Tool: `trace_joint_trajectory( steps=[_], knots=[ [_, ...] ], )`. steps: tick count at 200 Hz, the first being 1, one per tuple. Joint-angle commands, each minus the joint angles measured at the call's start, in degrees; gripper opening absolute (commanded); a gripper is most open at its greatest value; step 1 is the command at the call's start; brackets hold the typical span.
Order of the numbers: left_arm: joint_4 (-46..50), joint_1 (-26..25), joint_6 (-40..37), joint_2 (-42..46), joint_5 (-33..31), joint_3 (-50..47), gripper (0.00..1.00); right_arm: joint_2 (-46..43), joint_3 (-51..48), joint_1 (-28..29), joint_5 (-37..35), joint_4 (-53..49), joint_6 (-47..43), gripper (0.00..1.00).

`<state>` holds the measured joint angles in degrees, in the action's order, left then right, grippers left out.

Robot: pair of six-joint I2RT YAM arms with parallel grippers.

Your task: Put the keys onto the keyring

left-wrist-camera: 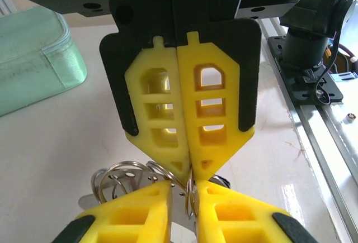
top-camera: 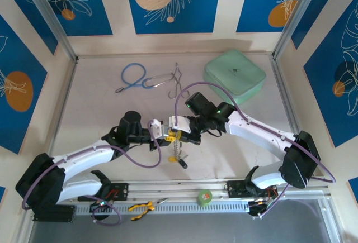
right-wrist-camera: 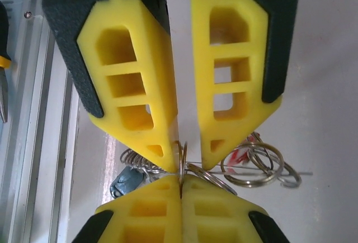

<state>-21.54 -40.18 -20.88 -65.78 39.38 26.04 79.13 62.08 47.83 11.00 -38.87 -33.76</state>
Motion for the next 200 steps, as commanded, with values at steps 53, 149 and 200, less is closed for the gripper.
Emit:
trace_joint_trajectory(
  steps=[53,149,200],
  knots=[
    [-0.7,-0.7,-0.2,-0.6,0.5,0.4,0.00,-4.7,-3.8,-1.2,6.4,11.3,5.4,0.00],
    [-30.4,-0.7,14.1,-4.3,0.2,-8.5,0.00,-12.3,-21.7,-6.8,12.8,29.7,15.4,0.32],
    [-33.1,-0.6,15.3,-5.8,0.6,-8.6,0.00,-11.7,-22.9,-6.8,13.7,32.6,16.3,0.29]
  ],
)
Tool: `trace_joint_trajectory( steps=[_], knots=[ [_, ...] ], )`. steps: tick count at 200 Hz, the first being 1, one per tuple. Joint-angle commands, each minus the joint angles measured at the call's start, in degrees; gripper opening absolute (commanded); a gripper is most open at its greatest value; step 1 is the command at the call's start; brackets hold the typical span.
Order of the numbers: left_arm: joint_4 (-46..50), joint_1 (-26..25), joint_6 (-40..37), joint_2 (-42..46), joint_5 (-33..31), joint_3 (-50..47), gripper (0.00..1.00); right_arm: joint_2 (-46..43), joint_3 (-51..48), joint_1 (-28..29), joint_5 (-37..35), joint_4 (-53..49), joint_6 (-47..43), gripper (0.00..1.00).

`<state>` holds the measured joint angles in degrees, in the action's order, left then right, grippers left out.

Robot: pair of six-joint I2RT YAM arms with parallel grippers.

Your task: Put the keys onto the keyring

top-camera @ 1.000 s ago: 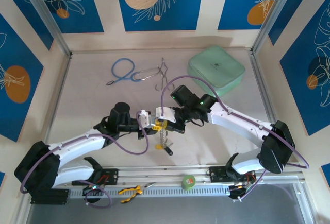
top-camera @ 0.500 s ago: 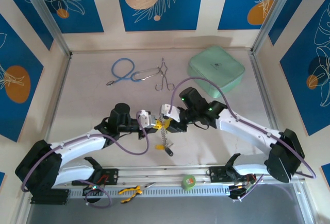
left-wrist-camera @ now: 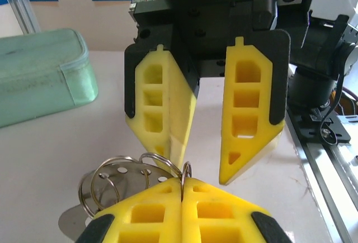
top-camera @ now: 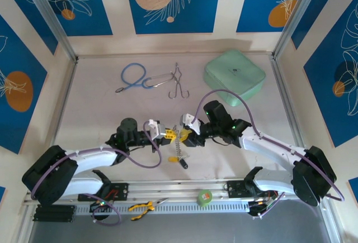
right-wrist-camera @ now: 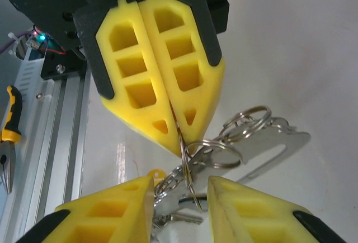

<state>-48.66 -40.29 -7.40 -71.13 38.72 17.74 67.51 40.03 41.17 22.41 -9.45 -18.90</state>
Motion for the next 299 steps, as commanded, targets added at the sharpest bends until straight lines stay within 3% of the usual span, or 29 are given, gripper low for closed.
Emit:
trace_joint_trajectory(
  steps=[1,35,58,72,80,86,115,136,174,215,268,286,299],
  knots=[
    [-6.0,-0.5,1.8,-0.4,1.3,-0.4,0.00,0.0,-0.8,-0.1,2.3,3.3,1.5,0.29],
    [-7.4,-0.5,2.5,-0.9,1.4,-0.5,0.00,0.7,-0.8,-0.1,3.1,4.4,1.8,0.18],
    [-7.9,-0.5,2.7,-1.0,1.1,-0.7,0.00,0.8,-0.3,-0.1,3.1,3.8,1.2,0.00],
    [-6.9,-0.6,2.3,-0.7,0.3,-0.5,0.00,0.5,0.7,-0.2,2.6,1.6,0.1,0.00],
    [-5.5,-0.5,1.7,-0.4,-0.7,-0.4,0.18,0.3,1.7,-0.1,1.7,-0.5,-1.1,0.00],
    [-4.2,-0.5,1.1,0.0,-1.1,-0.4,0.27,0.3,2.7,0.0,0.8,-2.4,-2.2,0.00],
    [8.9,-0.6,-5.2,2.5,-0.9,2.7,0.32,1.1,7.9,1.4,-4.8,-13.3,-9.2,0.00],
    [15.1,-0.7,-8.4,3.7,-0.7,4.6,0.31,3.1,11.7,2.9,-8.7,-20.2,-13.1,0.00],
    [16.7,-0.6,-9.4,3.7,0.5,6.0,0.27,5.1,16.0,4.7,-11.6,-24.2,-16.0,0.00],
    [15.9,-0.7,-8.7,2.8,1.8,6.6,0.17,6.6,18.5,6.2,-11.4,-24.4,-16.7,0.00],
    [13.9,-0.6,-7.6,2.3,2.5,6.6,0.18,7.5,19.1,7.2,-10.4,-22.7,-15.9,0.00],
    [13.7,-0.6,-7.5,2.4,2.8,6.5,0.06,6.8,18.4,6.9,-9.9,-21.5,-15.4,0.00],
    [13.3,-0.7,-7.3,2.7,2.7,6.2,0.00,4.9,16.6,5.7,-8.5,-19.1,-13.6,0.12]
  ],
)
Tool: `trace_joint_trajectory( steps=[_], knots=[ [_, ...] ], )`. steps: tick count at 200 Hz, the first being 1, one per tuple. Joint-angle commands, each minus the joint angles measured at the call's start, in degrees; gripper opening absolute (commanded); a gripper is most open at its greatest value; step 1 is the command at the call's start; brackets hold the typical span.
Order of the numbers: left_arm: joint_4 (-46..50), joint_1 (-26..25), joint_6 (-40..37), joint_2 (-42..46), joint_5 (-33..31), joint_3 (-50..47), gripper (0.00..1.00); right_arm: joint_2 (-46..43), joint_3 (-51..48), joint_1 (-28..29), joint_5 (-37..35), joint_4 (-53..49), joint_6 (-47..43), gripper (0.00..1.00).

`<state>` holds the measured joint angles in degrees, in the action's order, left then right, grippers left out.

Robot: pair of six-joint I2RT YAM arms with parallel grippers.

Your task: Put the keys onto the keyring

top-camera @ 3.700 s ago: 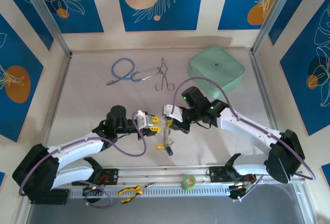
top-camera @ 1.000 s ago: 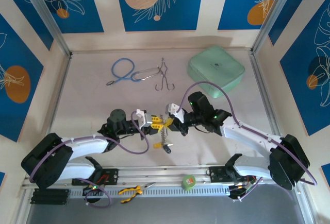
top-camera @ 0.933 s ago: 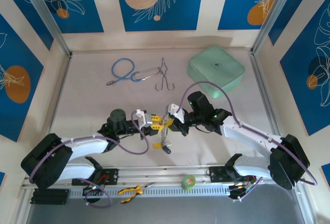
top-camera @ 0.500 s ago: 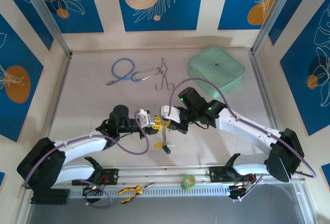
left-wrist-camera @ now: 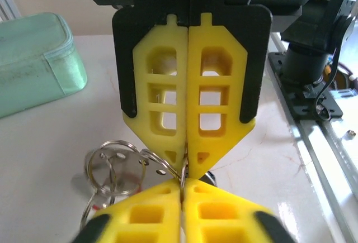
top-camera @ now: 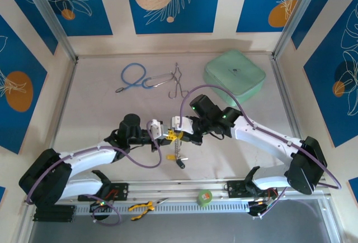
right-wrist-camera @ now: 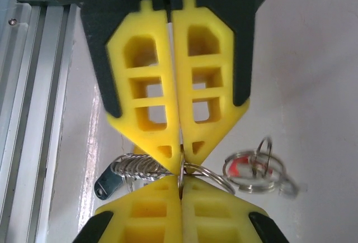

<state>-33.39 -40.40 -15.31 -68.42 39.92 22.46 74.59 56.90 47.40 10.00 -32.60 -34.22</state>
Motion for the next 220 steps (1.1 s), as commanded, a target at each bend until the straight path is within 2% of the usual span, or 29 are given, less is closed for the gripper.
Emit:
trace_joint_trajectory(
  steps=[1,25,67,86,154,220],
  knots=[
    [-2.0,-0.6,0.7,0.0,1.5,1.4,0.00,-2.4,-0.6,-0.7,4.1,4.3,1.8,0.13],
    [-6.2,-0.5,2.8,-0.1,1.6,-0.2,0.00,-7.0,-6.6,-4.9,9.2,10.6,6.7,0.28],
    [-13.7,-0.6,6.9,-2.0,2.4,-2.1,0.00,-8.5,-12.6,-6.9,11.7,13.8,10.6,0.31],
    [-14.5,-0.5,7.4,-2.3,2.7,-2.4,0.00,-8.5,-13.4,-7.0,12.2,14.5,11.1,0.28],
    [-13.6,-0.5,6.8,-1.4,2.5,-2.6,0.00,-9.2,-14.0,-7.7,13.0,13.9,11.3,0.05],
    [-18.3,-0.5,7.7,-3.5,5.1,-1.1,0.00,-3.3,-10.2,-8.3,15.4,12.3,10.4,0.02]
  ],
)
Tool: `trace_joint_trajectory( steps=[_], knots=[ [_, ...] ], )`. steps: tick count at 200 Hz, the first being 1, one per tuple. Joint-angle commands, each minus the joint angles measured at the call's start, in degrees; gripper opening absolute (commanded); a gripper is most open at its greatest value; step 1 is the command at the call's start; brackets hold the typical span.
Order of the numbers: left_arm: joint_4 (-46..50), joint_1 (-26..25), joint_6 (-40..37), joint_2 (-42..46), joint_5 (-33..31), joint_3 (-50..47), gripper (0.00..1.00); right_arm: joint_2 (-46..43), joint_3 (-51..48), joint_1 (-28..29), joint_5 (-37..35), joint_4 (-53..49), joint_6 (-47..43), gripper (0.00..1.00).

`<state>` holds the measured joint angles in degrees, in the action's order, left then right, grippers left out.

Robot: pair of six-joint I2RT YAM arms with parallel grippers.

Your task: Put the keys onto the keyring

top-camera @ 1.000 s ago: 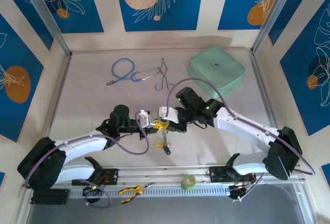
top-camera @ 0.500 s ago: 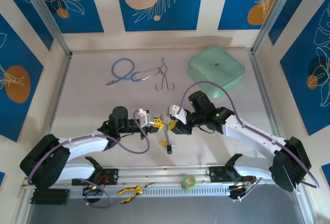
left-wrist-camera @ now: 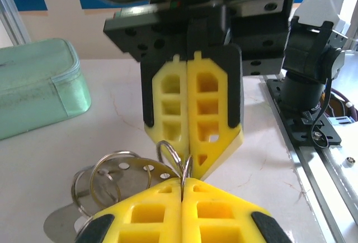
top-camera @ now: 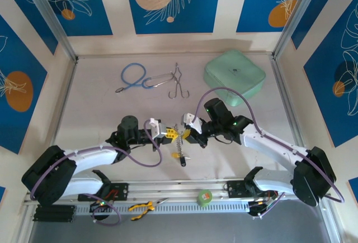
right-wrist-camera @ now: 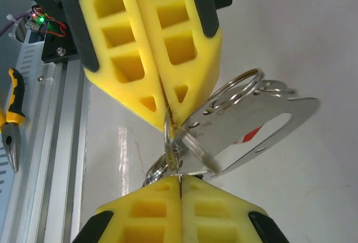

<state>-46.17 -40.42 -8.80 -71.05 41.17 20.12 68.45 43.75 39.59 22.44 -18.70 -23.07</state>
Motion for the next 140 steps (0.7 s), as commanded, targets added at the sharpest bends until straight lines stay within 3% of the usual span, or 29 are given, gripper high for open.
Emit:
trace_joint_trajectory(
  steps=[1,70,116,140],
  knots=[
    [-5.6,-0.5,1.2,-0.9,3.9,1.3,0.00,3.0,3.1,-0.5,3.0,-1.6,-0.7,0.02],
    [-3.8,-0.5,-0.3,-0.2,2.4,0.0,0.00,0.9,1.5,-2.9,5.1,1.7,1.7,0.29],
    [-6.1,-0.5,0.6,-0.5,1.0,-0.7,0.00,-3.8,-3.6,-3.6,5.5,3.8,1.7,0.29],
    [-7.2,-0.5,1.5,-1.0,0.7,-0.7,0.00,-5.9,-5.9,-3.5,4.5,5.9,2.6,0.23]
  ],
)
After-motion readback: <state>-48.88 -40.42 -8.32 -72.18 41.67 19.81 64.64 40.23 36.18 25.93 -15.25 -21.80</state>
